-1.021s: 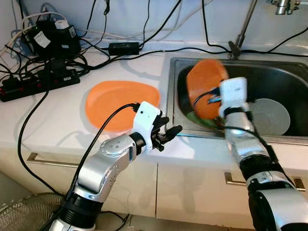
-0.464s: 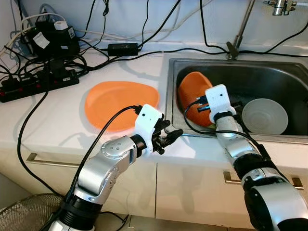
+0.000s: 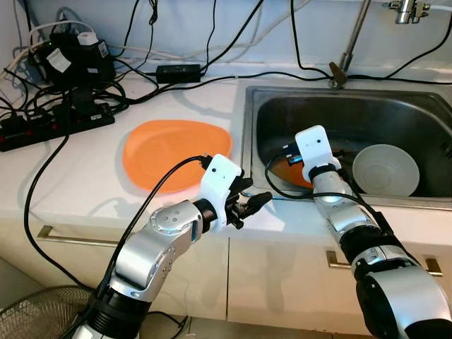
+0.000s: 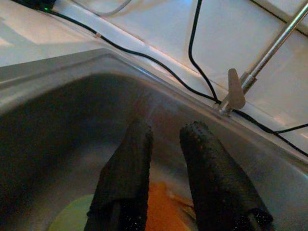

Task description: Kitchen organization

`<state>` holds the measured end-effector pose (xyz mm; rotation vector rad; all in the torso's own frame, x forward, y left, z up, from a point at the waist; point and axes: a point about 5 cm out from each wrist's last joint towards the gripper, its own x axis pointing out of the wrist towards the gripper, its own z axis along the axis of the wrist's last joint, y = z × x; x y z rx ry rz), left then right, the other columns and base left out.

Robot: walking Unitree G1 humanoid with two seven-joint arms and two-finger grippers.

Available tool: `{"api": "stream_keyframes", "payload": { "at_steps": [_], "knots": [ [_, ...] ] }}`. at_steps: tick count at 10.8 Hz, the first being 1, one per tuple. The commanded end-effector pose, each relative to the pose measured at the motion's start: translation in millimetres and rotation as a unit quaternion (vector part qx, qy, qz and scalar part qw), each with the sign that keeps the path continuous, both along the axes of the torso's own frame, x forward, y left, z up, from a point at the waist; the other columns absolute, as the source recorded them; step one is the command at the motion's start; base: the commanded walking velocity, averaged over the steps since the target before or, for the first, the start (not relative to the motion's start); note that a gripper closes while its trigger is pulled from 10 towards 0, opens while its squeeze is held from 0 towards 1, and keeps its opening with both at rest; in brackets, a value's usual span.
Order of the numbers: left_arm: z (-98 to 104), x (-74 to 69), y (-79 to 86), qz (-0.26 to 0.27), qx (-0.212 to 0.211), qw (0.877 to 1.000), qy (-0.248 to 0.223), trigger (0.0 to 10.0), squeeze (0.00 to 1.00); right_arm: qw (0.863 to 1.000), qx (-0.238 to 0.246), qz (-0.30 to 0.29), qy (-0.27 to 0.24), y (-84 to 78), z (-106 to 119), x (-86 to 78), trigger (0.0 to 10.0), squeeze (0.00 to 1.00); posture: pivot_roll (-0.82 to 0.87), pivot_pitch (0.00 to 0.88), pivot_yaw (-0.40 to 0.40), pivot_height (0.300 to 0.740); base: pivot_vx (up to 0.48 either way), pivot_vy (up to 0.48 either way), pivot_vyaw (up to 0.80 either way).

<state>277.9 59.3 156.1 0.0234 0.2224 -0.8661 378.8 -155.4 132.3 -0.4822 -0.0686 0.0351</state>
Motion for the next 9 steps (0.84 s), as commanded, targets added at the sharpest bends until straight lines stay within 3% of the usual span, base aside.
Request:
{"api": "stream_keyframes", "payload": {
  "at_steps": [1, 4, 6, 7, 9],
  "knots": [
    [1, -2.2, 0.4, -0.004, 0.003, 1.0, -0.001, 10.0, 0.0, 1.0, -0.006, 0.009, 0.016, 4.6, -6, -1.2, 10.0, 0.0, 0.14, 0.0, 0.042, 0.74, 0.0, 0.0, 0.0],
    [1, 0.9, 1.1, 0.009, 0.0, 1.0, -0.007, 10.0, 0.0, 0.999, 0.03, 0.014, -0.026, 8.8, 8, 1.0, 10.0, 0.0, 0.14, 0.0, 0.044, 0.74, 0.0, 0.0, 0.0],
    [8, 12.8, 7.9, 0.07, -0.019, 0.997, -0.031, 10.0, 0.0, 0.993, 0.082, 0.022, -0.085, 13.5, 29, 1.0, 10.0, 0.0, 0.12, 0.0, 0.044, 0.74, 0.0, 0.0, 0.0],
    [11, 16.0, 10.7, 0.085, -0.024, 0.995, -0.042, 10.0, 0.0, 0.984, 0.133, 0.02, -0.12, 14.3, 41, -1.4, 10.0, 0.0, 0.12, 0.0, 0.043, 0.74, 0.0, 0.0, 0.0],
    [16, 22.6, 14.6, 0.119, -0.03, 0.99, -0.065, 10.0, 0.0, 0.968, 0.183, 0.032, -0.168, 16.6, 54, -13.1, 10.0, 0.0, 0.11, 0.0, 0.044, 0.74, 0.0, 0.0, 0.0]
  ]
}}
